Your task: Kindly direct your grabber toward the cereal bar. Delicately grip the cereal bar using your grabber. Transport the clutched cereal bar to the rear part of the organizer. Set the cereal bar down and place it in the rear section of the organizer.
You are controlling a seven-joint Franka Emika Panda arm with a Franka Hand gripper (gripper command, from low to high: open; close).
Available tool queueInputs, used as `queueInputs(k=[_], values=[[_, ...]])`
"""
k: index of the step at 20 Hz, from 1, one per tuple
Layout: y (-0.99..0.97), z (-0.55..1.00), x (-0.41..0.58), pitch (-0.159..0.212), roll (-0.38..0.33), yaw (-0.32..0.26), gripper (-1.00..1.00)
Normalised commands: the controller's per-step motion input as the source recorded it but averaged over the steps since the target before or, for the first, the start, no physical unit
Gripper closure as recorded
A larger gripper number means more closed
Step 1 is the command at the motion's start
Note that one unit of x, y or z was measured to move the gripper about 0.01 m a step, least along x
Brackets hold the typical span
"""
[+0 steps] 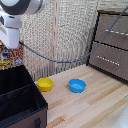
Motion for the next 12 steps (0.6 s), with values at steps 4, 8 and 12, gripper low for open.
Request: queueInputs(k=[4, 8, 12], values=[[0.61, -0.18, 0.229, 0.056, 0.0, -0.113, 1.0], [0.55, -0.17, 0.026, 0.096, -0.027, -0.094, 1.0], [0.21, 0.06, 0.196, 0.068, -0.05, -0.03, -1.0]])
